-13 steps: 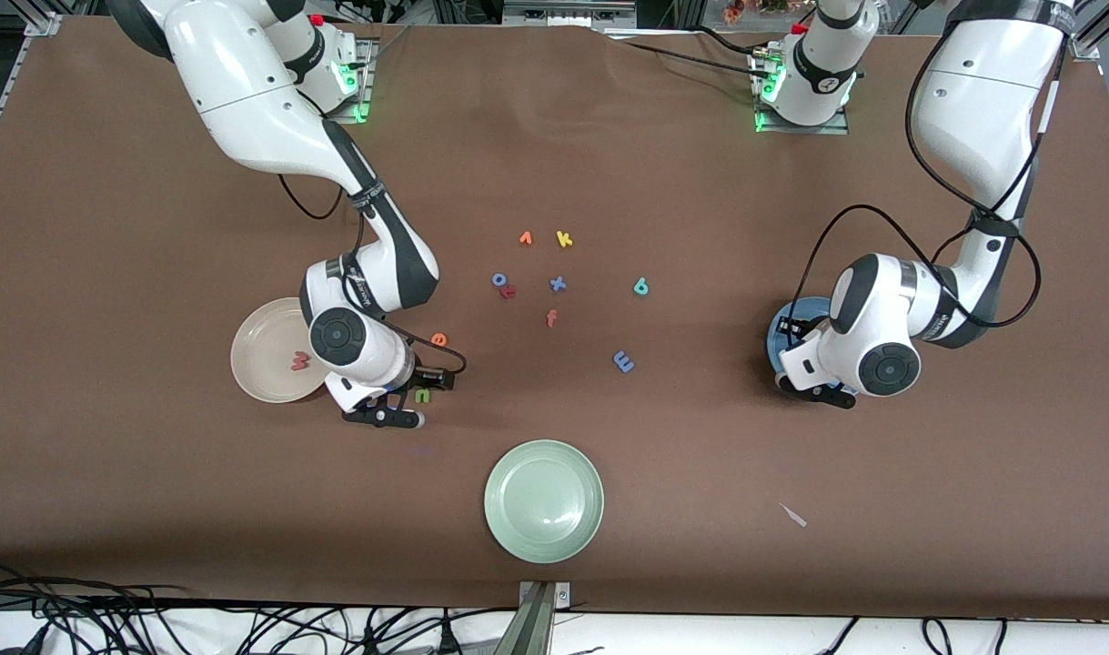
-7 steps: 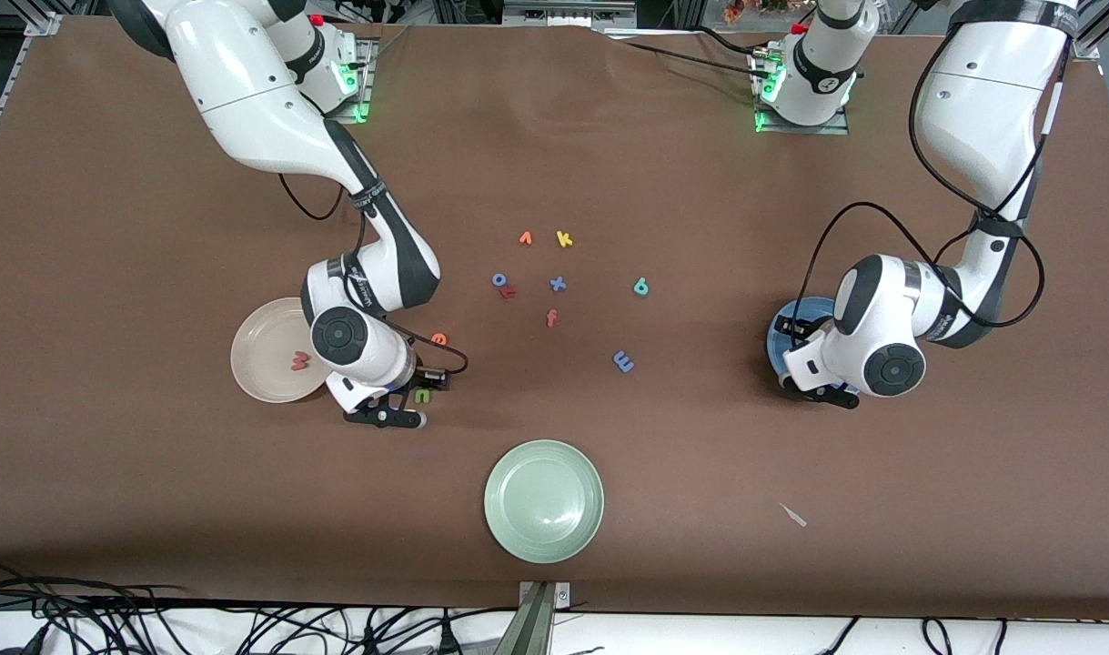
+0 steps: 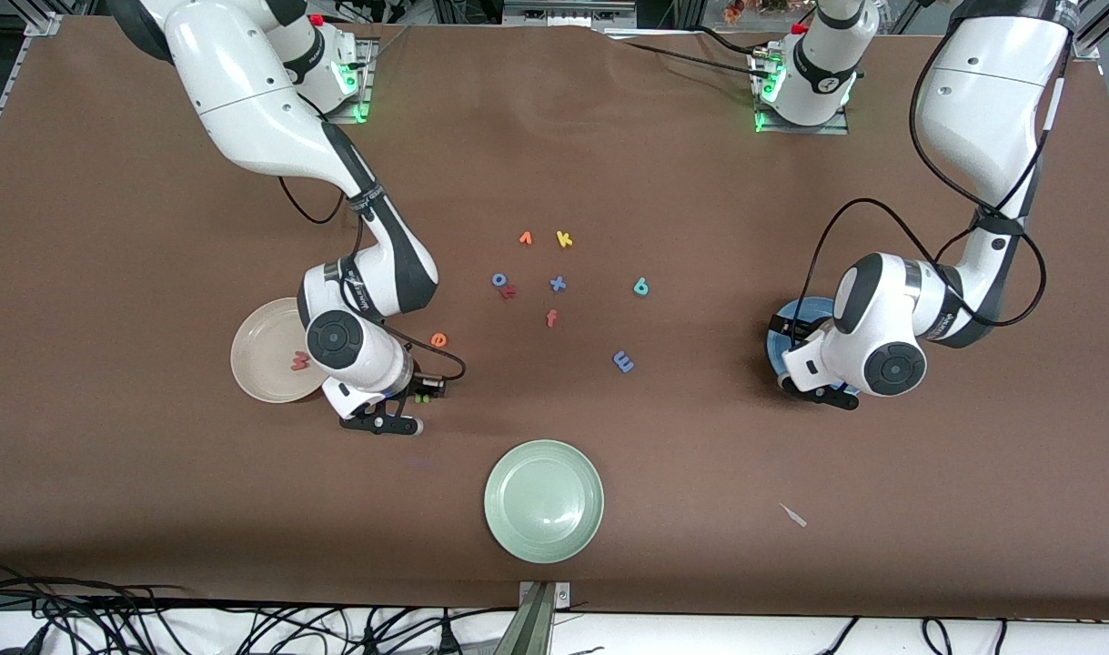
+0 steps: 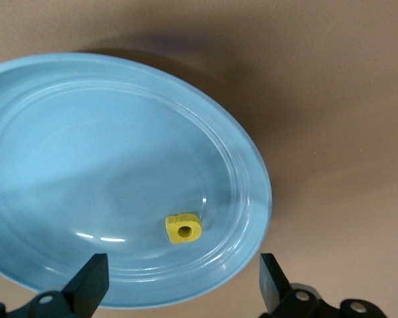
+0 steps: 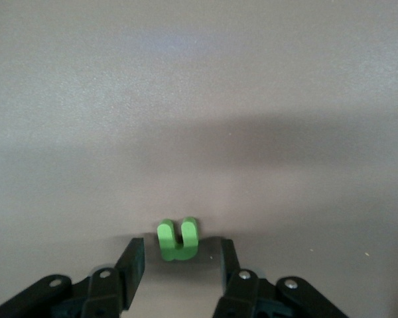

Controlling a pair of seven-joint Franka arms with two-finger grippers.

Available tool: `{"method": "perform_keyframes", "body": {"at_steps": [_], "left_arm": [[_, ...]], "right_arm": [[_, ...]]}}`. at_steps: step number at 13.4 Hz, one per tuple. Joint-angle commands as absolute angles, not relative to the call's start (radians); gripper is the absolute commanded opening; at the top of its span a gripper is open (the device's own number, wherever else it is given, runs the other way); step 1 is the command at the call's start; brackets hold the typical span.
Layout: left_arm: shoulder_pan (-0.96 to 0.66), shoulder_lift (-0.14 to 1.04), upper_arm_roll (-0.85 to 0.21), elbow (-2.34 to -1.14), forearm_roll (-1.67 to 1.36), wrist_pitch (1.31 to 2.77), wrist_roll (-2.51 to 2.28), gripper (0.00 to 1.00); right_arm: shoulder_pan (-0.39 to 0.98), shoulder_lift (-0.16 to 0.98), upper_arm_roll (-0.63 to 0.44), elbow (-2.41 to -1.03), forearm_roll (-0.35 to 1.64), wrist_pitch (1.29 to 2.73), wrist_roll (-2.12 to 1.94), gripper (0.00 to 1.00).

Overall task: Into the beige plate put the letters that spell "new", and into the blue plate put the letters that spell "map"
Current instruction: 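Grasp the green u with the right gripper while the left gripper releases yellow, then drop the green u on the beige plate while the left gripper reaches teal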

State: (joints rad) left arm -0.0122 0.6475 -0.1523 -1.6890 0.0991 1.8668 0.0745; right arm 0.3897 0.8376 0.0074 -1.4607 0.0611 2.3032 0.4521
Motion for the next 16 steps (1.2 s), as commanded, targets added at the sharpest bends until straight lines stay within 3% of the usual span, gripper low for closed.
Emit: {"method": "perform_keyframes", "body": {"at_steps": [1,3,7,12,16], "left_arm": [[-0.011,0.627,-0.161,-1.692,0.13,1.848,0.072,1.0],[-0.024,0.617,-0.185,-1.692,0.129,1.847,-0.006,1.0],[-0.025,0.581,-0.316,-1.684,0.115,1.809,-0.297,1.0],[-0.041,0.606,-0.469,-1.672,0.066,1.88,-0.667,1.0],[-0.121,0.635,-0.469,-1.687,0.043,1.986,-0.823,1.0]], "right_arm": [[0.387,0.873,0.009,-1.417,0.063,2.299,0.44,0.54],[0.388,0.874,0.009,-1.417,0.063,2.302,0.442,0.52],[0.391,0.879,0.009,-1.411,0.063,2.301,0.449,0.24],[0.388,0.871,0.009,-1.381,0.066,2.254,0.453,0.14],[0.361,0.813,-0.003,-1.382,0.052,2.11,0.382,0.14]]}}
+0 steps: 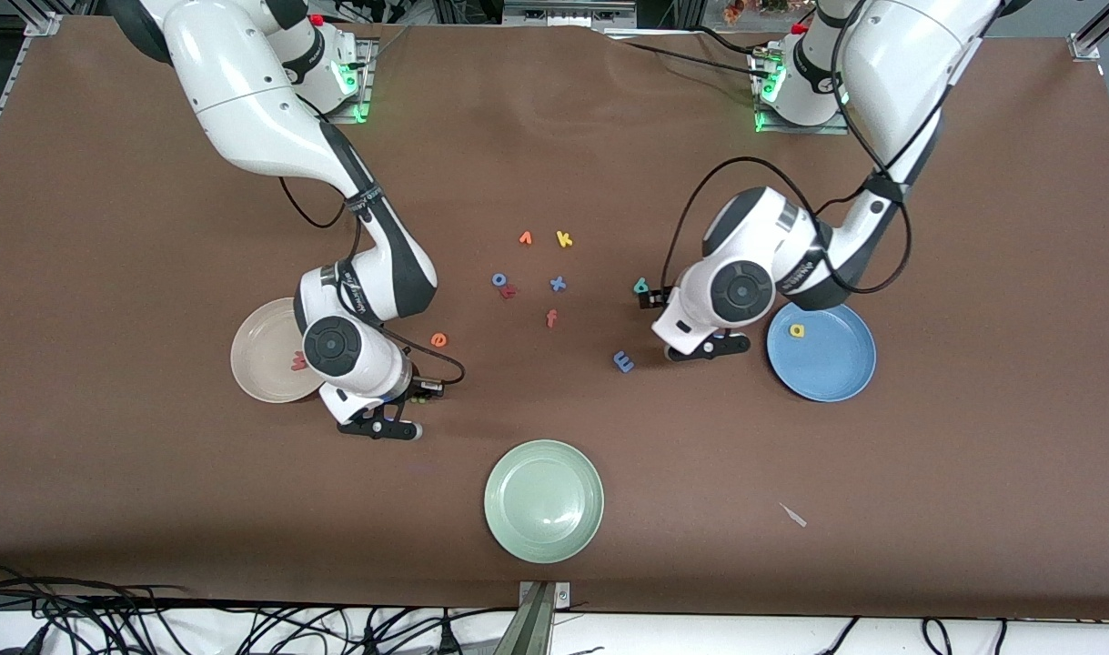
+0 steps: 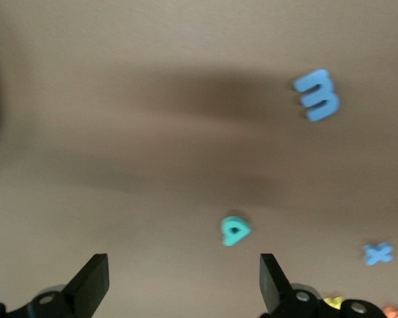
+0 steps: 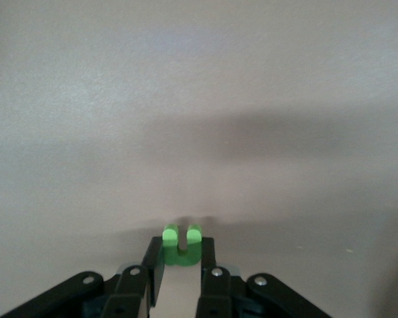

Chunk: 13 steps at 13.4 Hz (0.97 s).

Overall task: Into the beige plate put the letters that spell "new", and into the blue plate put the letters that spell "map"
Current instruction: 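Drop the green u on the beige plate while the left gripper reaches teal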

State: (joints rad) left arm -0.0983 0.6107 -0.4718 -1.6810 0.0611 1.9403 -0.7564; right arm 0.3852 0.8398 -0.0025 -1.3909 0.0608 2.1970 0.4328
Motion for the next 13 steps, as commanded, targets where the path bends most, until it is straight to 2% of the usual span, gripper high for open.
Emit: {"method": "perform_keyframes", "body": {"at_steps": [1,6,8,10,13], "left_arm": [[-0.145,0.65,-0.468,-1.69,0.046,2.015,-0.854,1.0],[-0.169,0.681,-0.466,-1.75,0.058,2.085,-0.887,1.0],[-0.176,0.681,-0.466,-1.817,0.058,2.184,-0.887,1.0],[-0.175,0.681,-0.468,-1.861,0.057,2.247,-0.887,1.0],[-0.176,0.681,-0.468,-1.876,0.058,2.253,-0.894,1.0]], "right_arm": [[0.351,0.804,-0.021,-1.393,0.051,2.061,0.358,0.14],[0.35,0.701,-0.092,-1.482,0.057,1.926,0.261,0.16],[0.35,0.674,-0.115,-1.521,0.057,1.878,0.252,0.16],[0.347,0.638,-0.153,-1.59,0.063,1.879,0.203,0.16],[0.347,0.56,-0.228,-1.719,0.066,1.939,0.031,0.16]]}}
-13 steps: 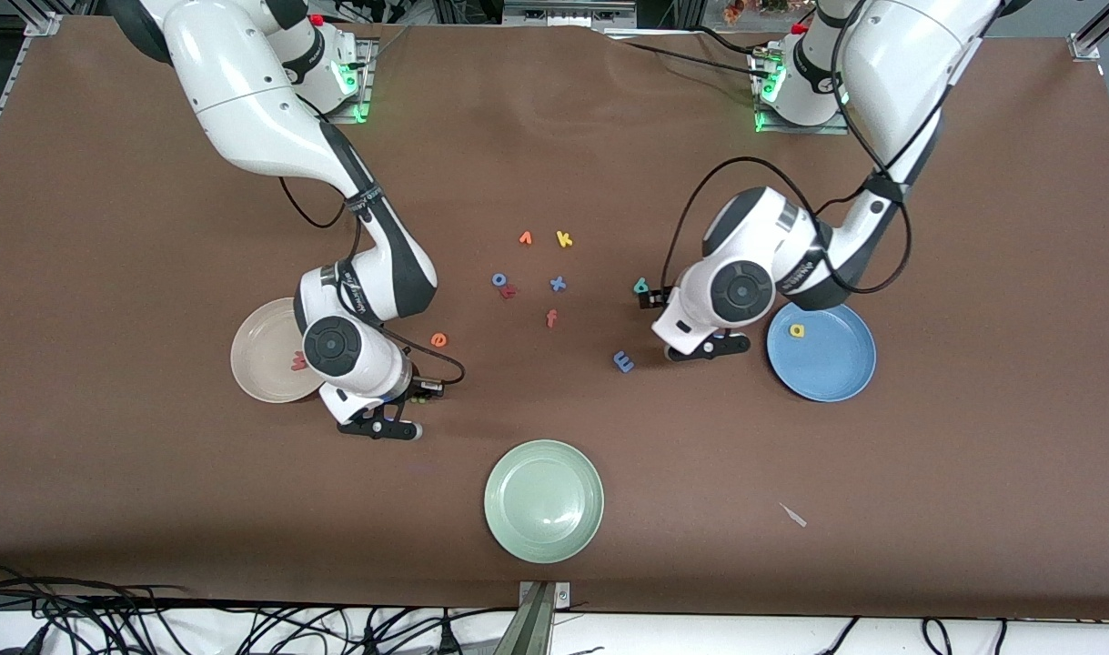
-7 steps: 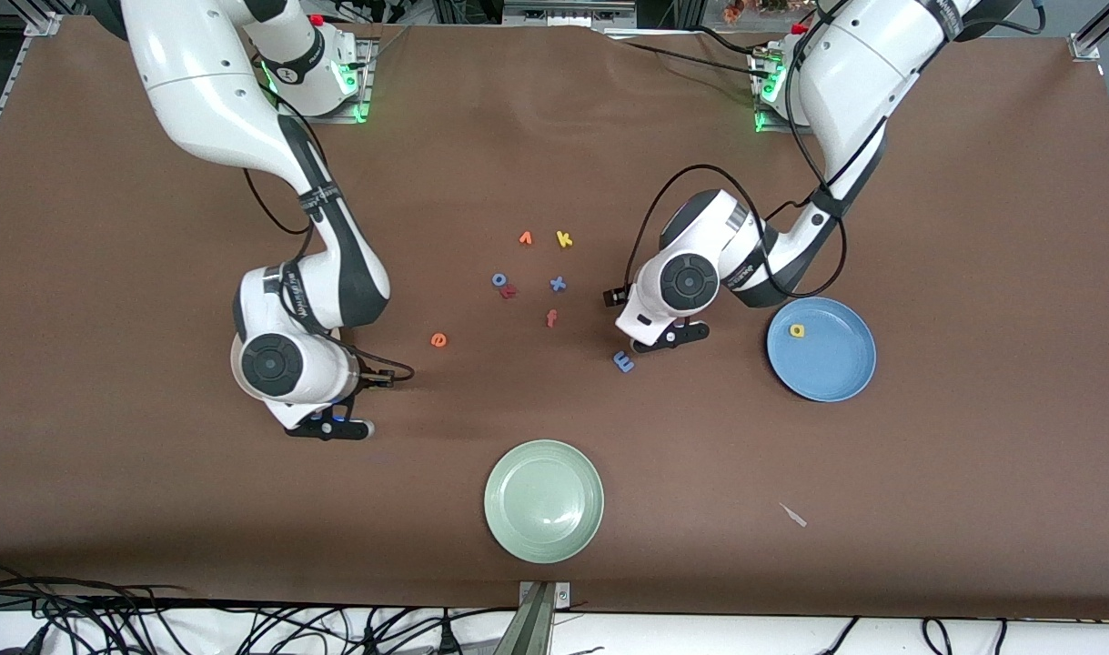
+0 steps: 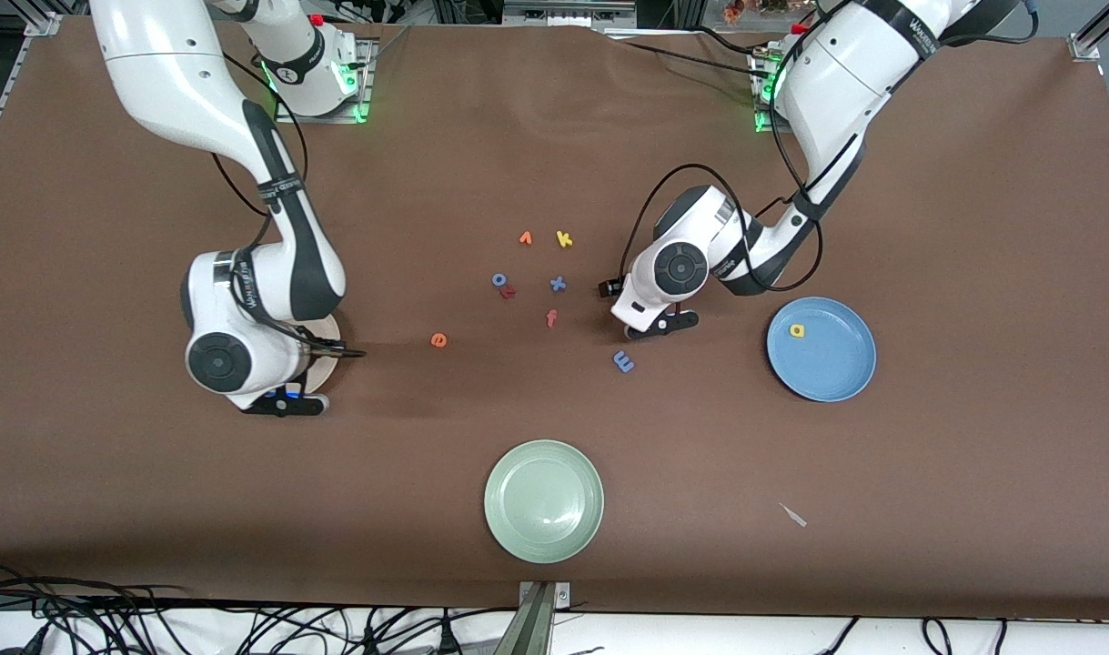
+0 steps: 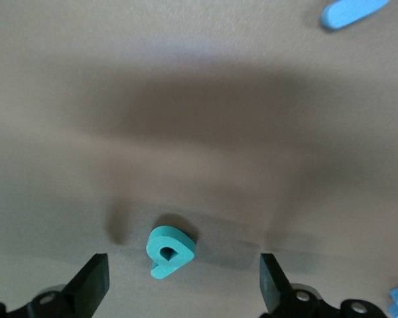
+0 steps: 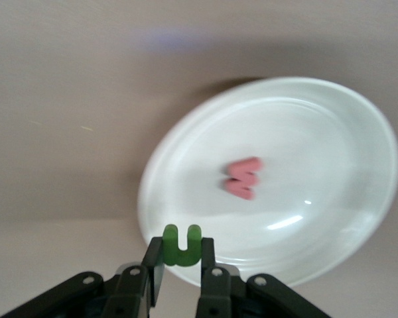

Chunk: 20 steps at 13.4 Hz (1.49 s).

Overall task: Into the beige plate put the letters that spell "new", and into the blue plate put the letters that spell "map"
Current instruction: 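Drop the green u on the beige plate while the left gripper reaches teal, then grasp the orange e with the right gripper while the left gripper grasps teal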

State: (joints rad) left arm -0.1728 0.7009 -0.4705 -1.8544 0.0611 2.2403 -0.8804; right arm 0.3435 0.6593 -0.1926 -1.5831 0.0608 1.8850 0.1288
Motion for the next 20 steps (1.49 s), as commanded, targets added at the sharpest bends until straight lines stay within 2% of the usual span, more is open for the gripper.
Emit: {"method": "perform_keyframes", "body": {"at_steps": [1,2,4,5,6,7,8,10,12,15,20], "left_arm": [[-0.176,0.681,-0.468,-1.885,0.058,2.27,-0.894,1.0],[-0.175,0.68,-0.468,-1.888,0.058,2.279,-0.893,0.96],[-0.175,0.681,-0.468,-1.887,0.06,2.283,-0.879,0.76],[-0.173,0.68,-0.466,-1.885,0.063,2.283,-0.874,0.59],[-0.172,0.68,-0.466,-1.882,0.063,2.283,-0.876,0.37],[-0.17,0.68,-0.466,-1.881,0.063,2.283,-0.874,0.21],[-0.17,0.68,-0.466,-1.881,0.063,2.281,-0.876,0.09],[-0.167,0.68,-0.466,-1.879,0.063,2.281,-0.874,0.01],[-0.167,0.68,-0.466,-1.881,0.063,2.281,-0.874,0.01],[-0.166,0.68,-0.466,-1.881,0.063,2.281,-0.873,0.01],[-0.163,0.677,-0.466,-1.878,0.063,2.28,-0.873,0.01]], "right_arm": [[0.347,0.517,-0.244,-1.805,0.067,2.033,-0.012,0.16],[0.347,0.487,-0.245,-1.897,0.067,2.149,-0.027,0.16],[0.345,0.459,-0.248,-2.0,0.069,2.296,-0.079,0.19],[0.339,0.453,-0.255,-2.031,0.077,2.35,-0.107,0.19],[0.337,0.453,-0.255,-2.037,0.096,2.362,-0.115,0.28],[0.339,0.451,-0.253,-2.03,0.107,2.355,-0.109,0.81],[0.339,0.448,-0.249,-2.007,0.107,2.326,-0.11,1.0],[0.351,0.448,-0.239,-1.93,0.168,2.21,-0.053,1.0],[0.37,0.452,-0.215,-1.861,0.186,2.132,0.038,1.0],[0.425,0.48,-0.189,-1.819,0.193,2.157,0.213,1.0],[0.547,0.543,-0.184,-1.819,0.193,2.291,0.423,1.0]]}}
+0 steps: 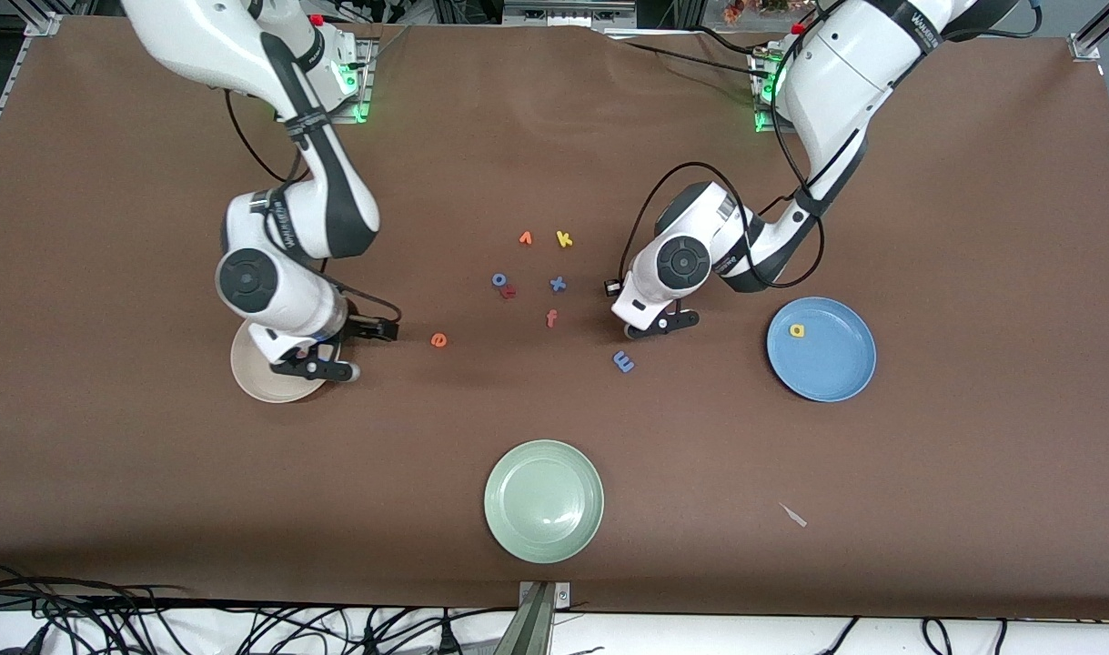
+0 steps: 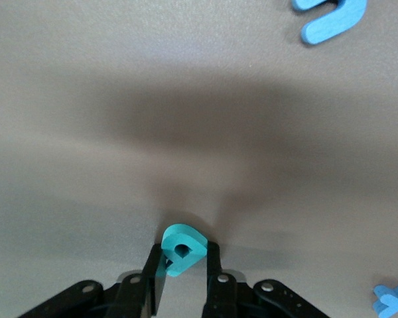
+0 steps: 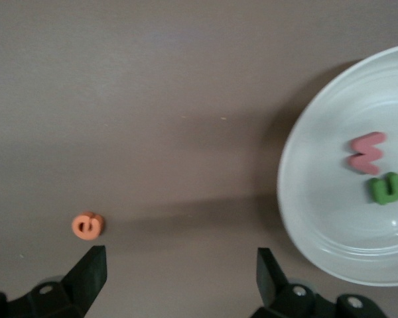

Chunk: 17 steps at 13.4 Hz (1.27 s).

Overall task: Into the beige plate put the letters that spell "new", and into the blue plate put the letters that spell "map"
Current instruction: 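Grasp the orange e with the right gripper while the left gripper grasps teal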

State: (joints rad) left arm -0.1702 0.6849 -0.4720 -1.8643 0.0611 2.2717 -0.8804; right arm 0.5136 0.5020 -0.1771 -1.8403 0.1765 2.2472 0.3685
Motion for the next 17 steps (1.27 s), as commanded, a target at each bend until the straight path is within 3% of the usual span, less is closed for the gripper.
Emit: {"method": "perform_keyframes", "body": {"at_steps": [1,5,11,17], "left_arm": [[-0.161,0.67,-0.466,-1.876,0.063,2.272,-0.873,0.01],[-0.152,0.605,-0.463,-1.87,0.074,2.142,-0.865,0.02],[-0.019,0.514,-0.466,-1.85,0.095,1.945,-0.628,0.03],[0.078,0.505,-0.465,-1.838,0.095,1.934,-0.438,0.04]], "right_arm": [[0.567,0.56,-0.184,-1.819,0.193,2.328,0.472,1.0],[0.62,0.615,-0.183,-1.819,0.195,2.427,0.589,1.0],[0.633,0.666,-0.149,-1.784,0.216,2.451,0.635,0.99],[0.632,0.68,-0.144,-1.784,0.218,2.465,0.623,0.68]]}}
